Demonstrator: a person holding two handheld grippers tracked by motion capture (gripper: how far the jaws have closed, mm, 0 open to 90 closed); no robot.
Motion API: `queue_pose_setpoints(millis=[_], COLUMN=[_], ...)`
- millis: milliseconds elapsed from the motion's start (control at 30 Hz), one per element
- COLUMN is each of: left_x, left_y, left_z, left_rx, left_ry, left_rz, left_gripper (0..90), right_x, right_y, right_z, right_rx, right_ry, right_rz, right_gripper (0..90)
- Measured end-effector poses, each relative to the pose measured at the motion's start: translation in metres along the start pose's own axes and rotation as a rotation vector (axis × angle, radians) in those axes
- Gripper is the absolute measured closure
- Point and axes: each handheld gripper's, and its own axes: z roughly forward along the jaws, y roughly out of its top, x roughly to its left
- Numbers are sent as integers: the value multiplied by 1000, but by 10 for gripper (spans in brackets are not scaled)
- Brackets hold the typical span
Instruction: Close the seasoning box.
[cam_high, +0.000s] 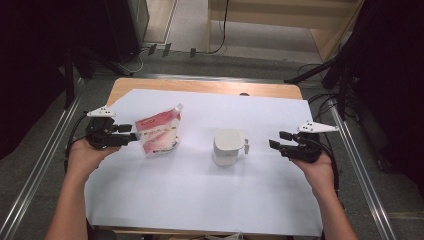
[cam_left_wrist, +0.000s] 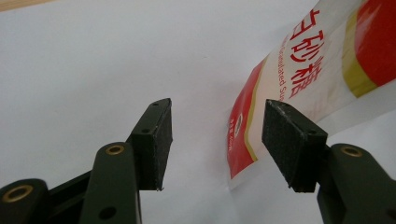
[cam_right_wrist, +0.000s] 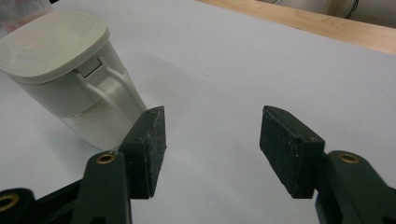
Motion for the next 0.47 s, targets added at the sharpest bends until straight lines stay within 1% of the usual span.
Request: queue_pose_setpoints(millis=[167,233,333,367,433,467], left_x=[1,1,0,-1,0,0], left_y=[-1,0,0,-1,0,0], left_z=[1,1,2,2,1,1], left_rx=[-5,-1,0,-6,-8,-10], left_ry=[-5,-6,-7,-5,-4,-4], left_rz=[-1,4,-2,-4,4,-2], left_gripper=[441,441,441,441,440,440], right_x=[1,1,2,2,1,1], right_y=[-1,0,-1,-1,-1,-1], right_z=[5,6,8,8,8,8], right_rx=[8,17,16,15,15,17], right_ry=[7,9,10,9,7,6], right_rz=[2,5,4,3,2,4], right_gripper=[395,394,392,392,390,389])
